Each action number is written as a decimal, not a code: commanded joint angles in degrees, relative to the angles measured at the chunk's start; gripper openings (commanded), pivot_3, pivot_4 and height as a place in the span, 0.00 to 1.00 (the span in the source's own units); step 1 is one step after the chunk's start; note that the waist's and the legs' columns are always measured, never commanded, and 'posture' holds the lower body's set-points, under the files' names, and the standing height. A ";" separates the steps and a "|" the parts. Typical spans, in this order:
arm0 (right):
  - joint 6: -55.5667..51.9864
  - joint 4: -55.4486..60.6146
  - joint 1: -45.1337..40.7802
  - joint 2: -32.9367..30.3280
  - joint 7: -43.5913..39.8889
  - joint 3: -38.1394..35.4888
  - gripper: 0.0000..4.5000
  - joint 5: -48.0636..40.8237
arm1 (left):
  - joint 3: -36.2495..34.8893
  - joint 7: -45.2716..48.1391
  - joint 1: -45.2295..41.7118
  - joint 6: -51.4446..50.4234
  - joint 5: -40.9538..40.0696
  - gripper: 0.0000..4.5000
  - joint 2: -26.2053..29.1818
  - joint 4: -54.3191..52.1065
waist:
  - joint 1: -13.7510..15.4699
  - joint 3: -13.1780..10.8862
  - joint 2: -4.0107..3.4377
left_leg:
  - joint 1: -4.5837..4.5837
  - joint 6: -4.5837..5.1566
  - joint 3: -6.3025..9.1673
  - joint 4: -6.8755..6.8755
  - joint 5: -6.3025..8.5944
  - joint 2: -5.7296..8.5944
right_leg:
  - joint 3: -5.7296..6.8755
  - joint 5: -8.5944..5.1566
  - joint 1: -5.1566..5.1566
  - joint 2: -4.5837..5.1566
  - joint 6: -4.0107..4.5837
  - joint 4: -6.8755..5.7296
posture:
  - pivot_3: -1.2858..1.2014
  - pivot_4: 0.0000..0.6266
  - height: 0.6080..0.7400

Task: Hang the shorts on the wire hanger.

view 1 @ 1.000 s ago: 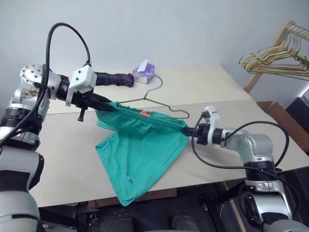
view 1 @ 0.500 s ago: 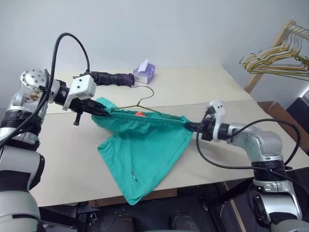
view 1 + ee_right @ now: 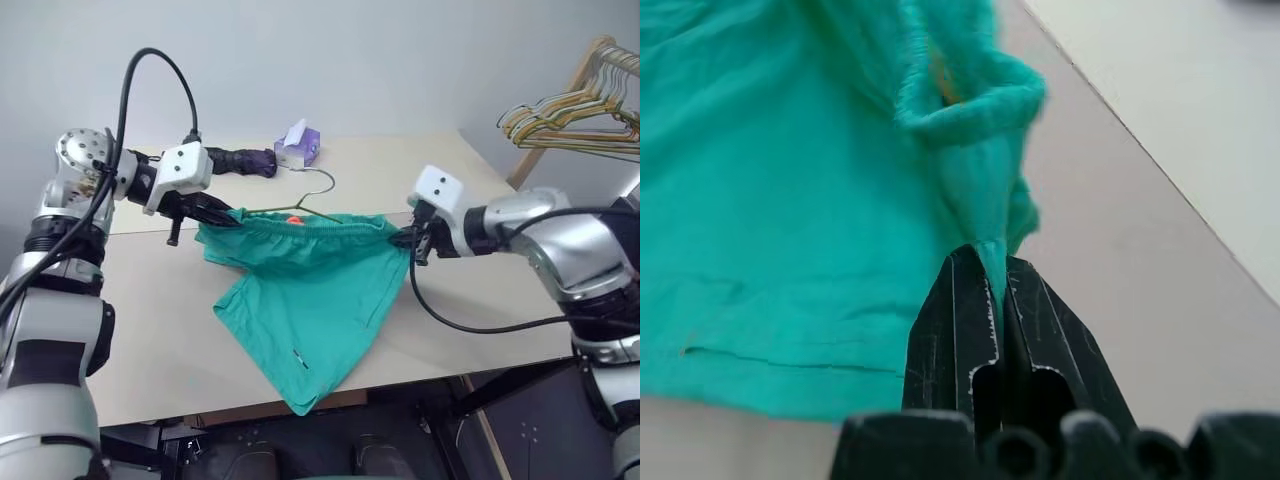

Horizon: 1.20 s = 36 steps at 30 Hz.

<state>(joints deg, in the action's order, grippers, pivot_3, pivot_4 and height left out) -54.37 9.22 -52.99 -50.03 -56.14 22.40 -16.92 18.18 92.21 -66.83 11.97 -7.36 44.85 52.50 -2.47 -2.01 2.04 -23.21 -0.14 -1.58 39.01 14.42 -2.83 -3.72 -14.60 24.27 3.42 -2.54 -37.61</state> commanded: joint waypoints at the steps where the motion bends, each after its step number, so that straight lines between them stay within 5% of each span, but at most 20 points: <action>1: 2.63 -0.24 -5.87 0.46 -4.01 2.34 0.01 2.86 | -3.22 0.17 -1.38 0.56 0.21 0.01 -0.94 -1.49 | -0.14 0.00 0.00 | 0.01 0.00 -0.01 0.01 0.00 0.00 | 0.00 0.00 0.00 0.00 0.00 0.00 | 0.52 0.00 1.00; 20: 25.54 -4.59 -4.17 6.38 -4.01 3.93 0.01 17.66 | -4.46 0.29 2.05 -1.05 -2.11 0.01 -0.30 -7.16 | -0.01 0.00 0.00 | 0.00 -0.01 -0.02 0.03 0.00 0.00 | 0.00 0.00 0.00 0.01 0.00 -0.07 | 0.52 0.00 1.00; 29: 26.08 -5.88 -1.84 6.17 -4.69 4.06 0.61 21.88 | -5.79 0.29 0.48 -1.11 -1.57 0.01 -0.83 -4.93 | -0.08 0.00 0.00 | 0.02 -0.01 -0.02 0.03 -0.01 0.00 | 0.00 0.00 -0.01 0.01 0.00 -0.07 | 0.52 0.00 1.00; 36: 20.89 -5.76 -1.42 7.32 -5.51 1.65 0.61 19.83 | -5.99 0.29 0.08 -0.14 0.25 0.01 -0.90 -3.34 | -0.13 0.00 0.00 | 0.03 -0.01 -0.02 0.03 -0.01 0.00 | 0.00 0.00 -0.01 0.01 0.00 -0.08 | 0.52 0.00 1.00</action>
<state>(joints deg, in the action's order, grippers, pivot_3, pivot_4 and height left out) -32.12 2.77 -53.64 -42.88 -61.27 27.96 4.00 14.29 92.30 -64.53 11.32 -6.79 43.72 49.30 -2.60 -2.01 2.04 -23.18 -0.15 -1.61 39.04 14.41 -2.83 -3.72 -14.60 24.25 3.43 -2.54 -37.68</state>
